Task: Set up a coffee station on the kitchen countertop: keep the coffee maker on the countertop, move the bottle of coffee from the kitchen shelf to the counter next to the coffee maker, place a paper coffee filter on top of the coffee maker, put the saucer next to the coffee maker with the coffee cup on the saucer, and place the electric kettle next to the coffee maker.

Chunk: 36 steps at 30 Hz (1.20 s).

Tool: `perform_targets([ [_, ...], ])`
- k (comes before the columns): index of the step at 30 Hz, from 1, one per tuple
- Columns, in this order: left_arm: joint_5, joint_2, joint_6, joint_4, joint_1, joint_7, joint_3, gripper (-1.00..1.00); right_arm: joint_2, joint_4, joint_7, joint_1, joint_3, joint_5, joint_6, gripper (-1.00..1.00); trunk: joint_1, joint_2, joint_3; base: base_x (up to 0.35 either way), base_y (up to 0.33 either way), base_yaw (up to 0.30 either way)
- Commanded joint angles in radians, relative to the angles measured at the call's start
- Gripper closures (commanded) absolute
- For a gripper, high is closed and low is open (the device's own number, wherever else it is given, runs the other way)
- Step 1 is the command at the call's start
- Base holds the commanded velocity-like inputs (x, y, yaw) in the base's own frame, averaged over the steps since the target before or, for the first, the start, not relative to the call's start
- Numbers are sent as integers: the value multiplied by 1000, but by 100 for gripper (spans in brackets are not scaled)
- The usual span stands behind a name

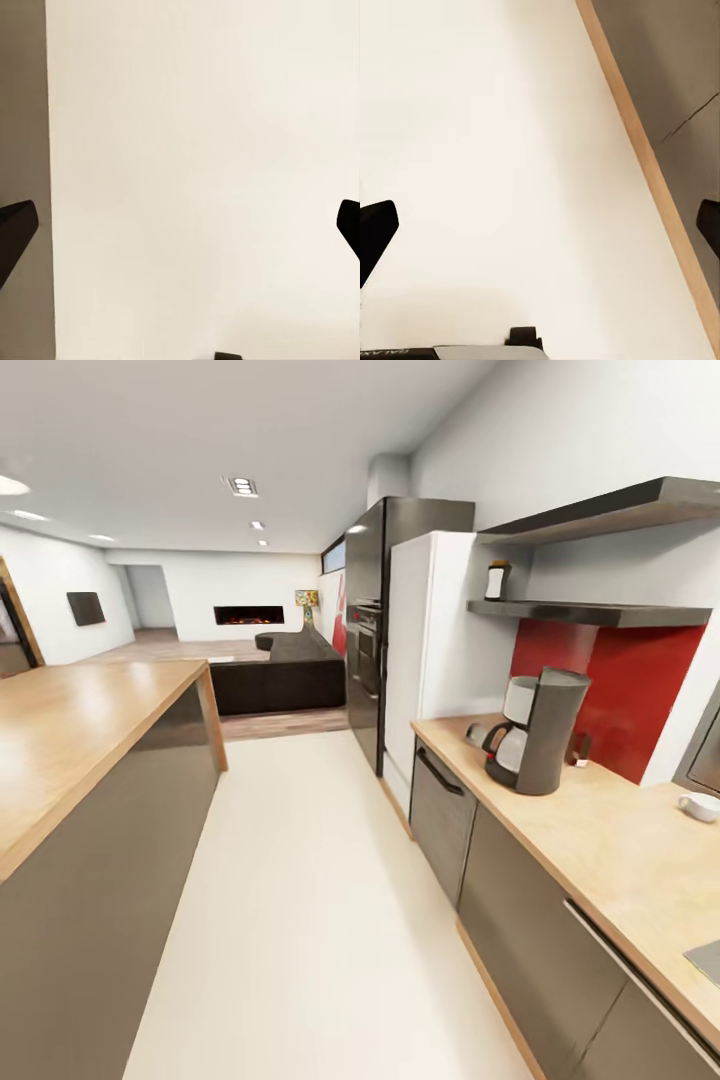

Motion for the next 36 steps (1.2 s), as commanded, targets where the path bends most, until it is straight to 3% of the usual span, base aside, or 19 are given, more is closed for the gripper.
perform_targets([
  [1,2,0,-3,1,-1,0,2,-100,0,1,1,0,-2,1,-3,-100,1,-1,0,338,0,277],
  [36,2,0,-8,1,-1,0,2,-100,-3,2,1,0,-1,3,-4,-100,1,-1,0,338,0,12],
])
